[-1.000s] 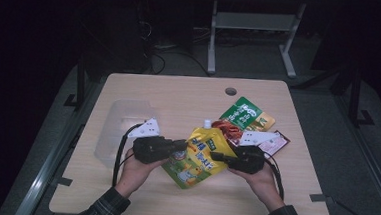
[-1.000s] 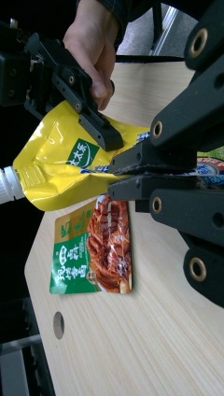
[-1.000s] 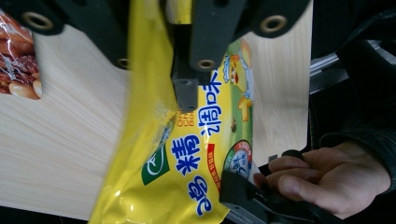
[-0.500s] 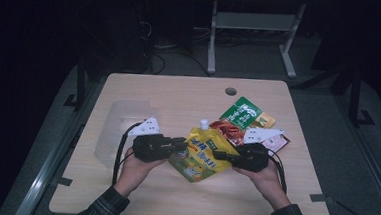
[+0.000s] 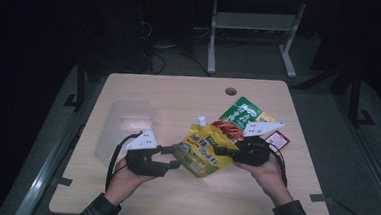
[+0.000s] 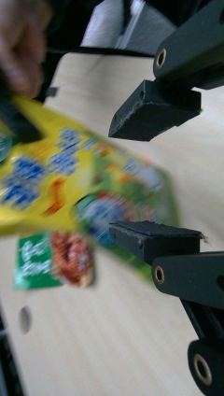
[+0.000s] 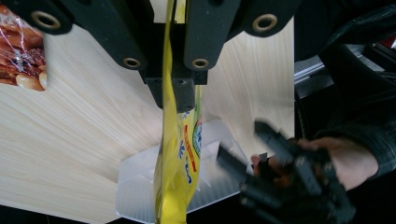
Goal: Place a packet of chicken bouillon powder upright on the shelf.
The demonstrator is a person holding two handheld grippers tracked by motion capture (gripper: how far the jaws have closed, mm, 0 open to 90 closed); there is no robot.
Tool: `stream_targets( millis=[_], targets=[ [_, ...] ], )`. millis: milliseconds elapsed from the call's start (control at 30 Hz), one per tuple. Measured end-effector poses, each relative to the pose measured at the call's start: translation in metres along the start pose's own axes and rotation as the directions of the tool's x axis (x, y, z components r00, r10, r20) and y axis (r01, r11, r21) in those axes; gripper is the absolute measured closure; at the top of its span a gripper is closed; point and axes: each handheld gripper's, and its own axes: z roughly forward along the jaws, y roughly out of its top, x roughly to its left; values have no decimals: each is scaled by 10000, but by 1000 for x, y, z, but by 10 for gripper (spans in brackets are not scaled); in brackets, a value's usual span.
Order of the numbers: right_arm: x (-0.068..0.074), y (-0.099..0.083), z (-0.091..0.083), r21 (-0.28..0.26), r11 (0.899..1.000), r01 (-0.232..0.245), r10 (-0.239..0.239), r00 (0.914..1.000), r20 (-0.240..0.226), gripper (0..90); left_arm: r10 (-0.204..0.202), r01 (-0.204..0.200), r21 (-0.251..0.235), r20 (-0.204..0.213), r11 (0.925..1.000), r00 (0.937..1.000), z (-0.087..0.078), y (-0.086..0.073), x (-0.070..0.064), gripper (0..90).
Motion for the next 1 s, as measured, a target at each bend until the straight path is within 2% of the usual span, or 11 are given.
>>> stream_targets(
  millis=[133,233,433,500,533,633,800,867,1000],
  targets=[
    [-3,6,3,29,9999,-113,114,9999,-63,900,-56,38,533,346,9986,9994,4,-18,-7,430],
    [-4,11,6,45,9996,-287,287,9996,-8,900,-245,202,801,529,9966,9983,7,-26,-11,403],
    [-6,20,13,170,9985,-518,516,9986,82,900,-109,35,930,794,9957,9968,9,-35,-19,377],
    [-6,21,15,165,9985,-525,524,9986,99,900,-174,95,889,882,9960,9960,10,-36,-20,361],
    [-5,27,18,288,9984,-491,490,9988,40,900,-252,171,860,939,9961,9953,11,-38,-22,349],
    [-3,34,22,455,9988,-161,169,9997,-186,900,-74,-20,952,987,9955,9951,13,-41,-23,313],
    [0,49,29,571,9983,75,-59,9996,-273,900,37,-142,970,1073,9952,9942,20,-44,-27,266],
    [2,55,32,640,9979,80,-58,9994,-341,900,159,-295,1221,1103,9921,9938,23,-45,-30,245],
    [6,67,40,738,9971,208,-180,9991,-390,900,235,-401,1421,1164,9890,9929,30,-49,-35,203]
  ],
)
